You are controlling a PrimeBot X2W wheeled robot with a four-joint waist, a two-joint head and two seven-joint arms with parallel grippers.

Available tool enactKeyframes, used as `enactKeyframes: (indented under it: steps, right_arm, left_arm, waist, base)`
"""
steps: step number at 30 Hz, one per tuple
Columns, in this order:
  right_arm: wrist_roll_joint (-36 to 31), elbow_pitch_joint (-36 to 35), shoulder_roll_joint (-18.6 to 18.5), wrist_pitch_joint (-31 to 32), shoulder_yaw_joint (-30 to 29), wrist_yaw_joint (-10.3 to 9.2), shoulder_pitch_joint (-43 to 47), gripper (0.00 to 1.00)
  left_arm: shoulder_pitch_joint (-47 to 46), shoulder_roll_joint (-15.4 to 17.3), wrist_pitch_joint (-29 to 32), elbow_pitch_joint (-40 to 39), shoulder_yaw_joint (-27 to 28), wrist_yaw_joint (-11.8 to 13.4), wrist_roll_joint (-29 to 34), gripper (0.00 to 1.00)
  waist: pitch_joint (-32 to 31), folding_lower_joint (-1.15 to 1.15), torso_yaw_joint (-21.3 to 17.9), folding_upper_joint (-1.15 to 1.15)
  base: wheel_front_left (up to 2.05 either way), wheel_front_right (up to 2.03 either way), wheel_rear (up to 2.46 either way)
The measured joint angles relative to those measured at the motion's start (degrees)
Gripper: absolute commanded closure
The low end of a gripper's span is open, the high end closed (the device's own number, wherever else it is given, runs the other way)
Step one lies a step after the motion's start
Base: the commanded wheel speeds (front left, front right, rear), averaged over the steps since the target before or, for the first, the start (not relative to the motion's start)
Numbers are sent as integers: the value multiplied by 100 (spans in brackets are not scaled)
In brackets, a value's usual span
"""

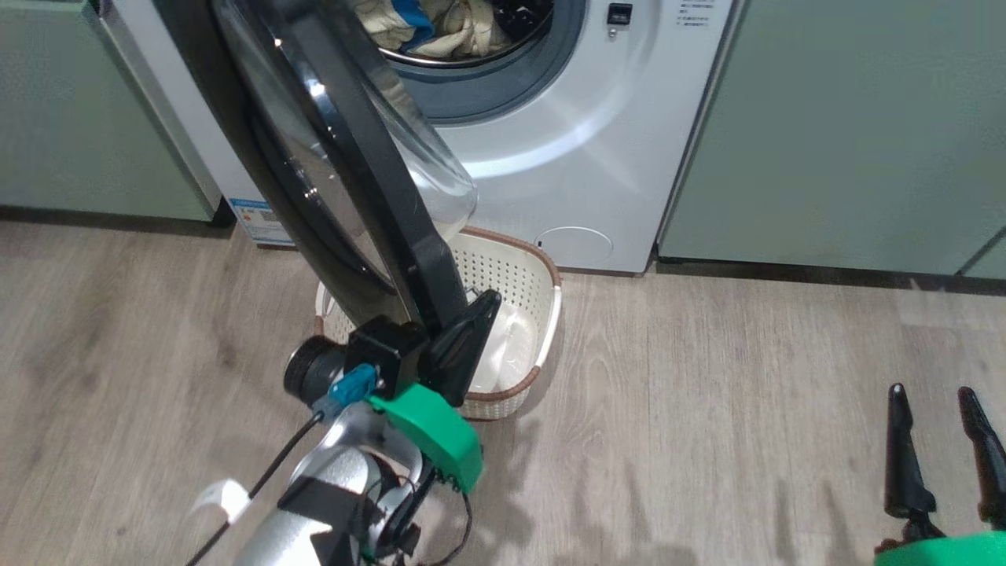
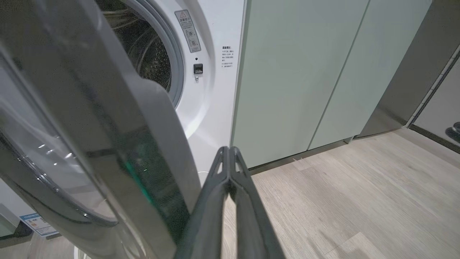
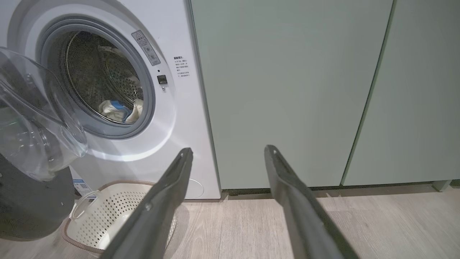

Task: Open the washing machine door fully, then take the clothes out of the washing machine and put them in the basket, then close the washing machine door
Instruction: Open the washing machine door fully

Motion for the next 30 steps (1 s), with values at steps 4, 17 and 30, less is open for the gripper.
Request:
enactKeyframes:
  steps: [4, 17, 30]
  right_arm:
    - [0, 2, 19, 0, -5, 0, 0, 0]
    - [-1, 26, 18, 0, -7, 0, 10, 0]
    - [1, 73, 14, 0, 26, 0, 142, 0]
  left_arm:
    - [141, 15, -48, -130, 1, 98, 0, 100]
    - [546, 156, -145, -458, 1, 298, 41, 100]
    - [818, 242, -160, -504, 96, 470, 36, 100]
  waist:
    - [-7, 0, 94, 0]
    - [-118, 0, 464, 0]
    - [-304, -1, 757, 0]
  base:
    - [0, 0, 0]
    - [0, 0, 0]
    - [0, 0, 0]
